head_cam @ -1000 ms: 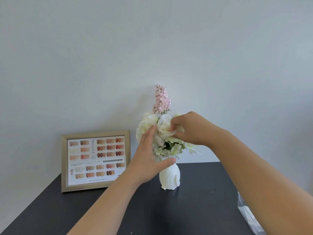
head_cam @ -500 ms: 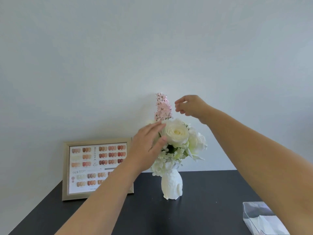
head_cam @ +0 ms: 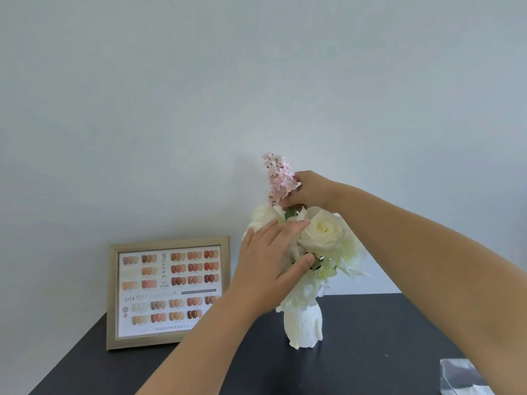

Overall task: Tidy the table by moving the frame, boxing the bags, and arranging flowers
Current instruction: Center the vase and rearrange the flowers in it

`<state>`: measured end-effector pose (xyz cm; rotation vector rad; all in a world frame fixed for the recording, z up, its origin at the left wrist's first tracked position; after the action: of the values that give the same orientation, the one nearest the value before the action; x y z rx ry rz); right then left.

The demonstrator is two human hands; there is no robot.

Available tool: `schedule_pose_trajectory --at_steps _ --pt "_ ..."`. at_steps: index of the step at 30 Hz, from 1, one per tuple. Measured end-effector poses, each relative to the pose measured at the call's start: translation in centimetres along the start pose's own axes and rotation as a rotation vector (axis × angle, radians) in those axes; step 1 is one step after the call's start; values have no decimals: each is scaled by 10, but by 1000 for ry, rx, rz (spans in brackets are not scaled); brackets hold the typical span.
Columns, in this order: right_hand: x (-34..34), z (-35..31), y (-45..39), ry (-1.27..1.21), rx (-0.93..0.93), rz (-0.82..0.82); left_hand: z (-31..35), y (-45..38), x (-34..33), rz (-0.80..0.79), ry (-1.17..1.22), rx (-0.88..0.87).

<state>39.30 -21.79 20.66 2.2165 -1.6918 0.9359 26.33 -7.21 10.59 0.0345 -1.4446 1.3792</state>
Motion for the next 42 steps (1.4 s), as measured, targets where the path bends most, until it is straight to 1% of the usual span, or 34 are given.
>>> schedule_pose_trajectory --at_steps 4,9,11,13,17,20,23,26,29,30,32,33,35,36,37,38,40,42 --pt "16 -4 5 -173 47 74 0 -1 1 44 -42 25" --pt "24 1 16 -201 102 169 7 -5 -3 81 -32 132" --pt "20 7 20 -142 101 147 9 -7 -5 76 -53 172" --pt "17 11 24 -27 120 120 8 -8 -7 73 -78 189" --pt "15 12 26 51 129 139 2 -10 -12 68 -110 226" --pt "7 11 26 195 115 132 -2 -12 -13 81 -128 247" --pt "-1 11 25 241 115 115 -3 -13 -13 86 -120 263" --pt "5 5 24 262 91 74 -2 -15 -10 72 -118 241" --pt "24 4 33 126 -10 -22 -6 -10 -4 106 -27 179" --pt "33 5 39 79 -32 -5 -9 -8 -1 143 21 166" --pt "53 13 56 -40 -11 125 -19 -3 5 247 155 183" --pt "59 20 65 -124 12 217 -25 0 6 291 253 233" --pt "63 40 85 -249 1 418 -37 4 4 336 493 402" --pt "59 52 93 -269 -44 500 -41 5 2 341 601 485" --pt "52 67 99 -280 -110 542 -43 6 -1 337 676 544" --pt "43 80 104 -295 -186 537 -44 7 -4 327 713 576" --pt "23 96 112 -367 -311 453 -42 5 -10 309 736 581" --pt "10 99 115 -470 -369 392 -39 0 -13 299 734 553"
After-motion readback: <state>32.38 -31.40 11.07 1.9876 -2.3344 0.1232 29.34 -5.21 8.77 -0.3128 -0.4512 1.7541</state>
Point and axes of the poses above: each hand's wrist, its own y-axis away from the middle knuckle, its own x-axis out of the back of the hand, z = x × y, the point moved 1 cm from there along -y, towards the middle knuckle, and after that the axes turned 3 degrees about -x, right-handed, at the moved point
